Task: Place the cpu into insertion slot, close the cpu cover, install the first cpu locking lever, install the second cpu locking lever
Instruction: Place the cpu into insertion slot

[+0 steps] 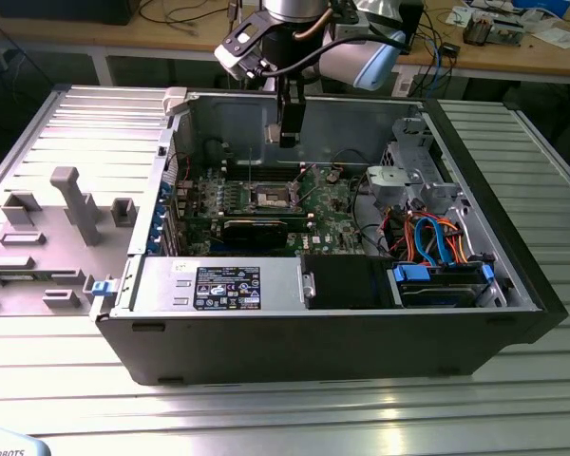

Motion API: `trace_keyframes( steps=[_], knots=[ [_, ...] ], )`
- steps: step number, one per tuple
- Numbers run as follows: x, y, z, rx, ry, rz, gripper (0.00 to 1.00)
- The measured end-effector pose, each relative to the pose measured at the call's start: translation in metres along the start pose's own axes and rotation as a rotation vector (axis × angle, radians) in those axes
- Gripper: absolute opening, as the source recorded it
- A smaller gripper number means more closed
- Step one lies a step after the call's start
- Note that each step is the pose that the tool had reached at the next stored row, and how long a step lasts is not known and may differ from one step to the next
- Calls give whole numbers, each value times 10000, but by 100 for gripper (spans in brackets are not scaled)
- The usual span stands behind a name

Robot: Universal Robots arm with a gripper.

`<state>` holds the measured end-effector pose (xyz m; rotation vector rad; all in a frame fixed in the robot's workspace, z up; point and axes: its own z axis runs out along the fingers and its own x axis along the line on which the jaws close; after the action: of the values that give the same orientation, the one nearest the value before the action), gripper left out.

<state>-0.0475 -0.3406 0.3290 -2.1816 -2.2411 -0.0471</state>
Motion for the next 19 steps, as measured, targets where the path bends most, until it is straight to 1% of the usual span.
trace_keyframes(
  steps=[5,7,12,13,15,16,17,18,19],
  knots=[
    [0,0,4,0,0,23,54],
    [0,0,9,-2,-4,97,54],
    [-2,-1,50,-15,-22,611,54],
    [-2,-1,59,-9,-23,697,54],
    [-2,-2,82,40,-26,794,54],
    [-4,-2,115,74,-42,816,54],
    [-4,-2,131,89,-56,829,54],
    [-4,-2,142,96,-70,840,54],
    [-5,-2,169,97,-103,857,54]
  ],
)
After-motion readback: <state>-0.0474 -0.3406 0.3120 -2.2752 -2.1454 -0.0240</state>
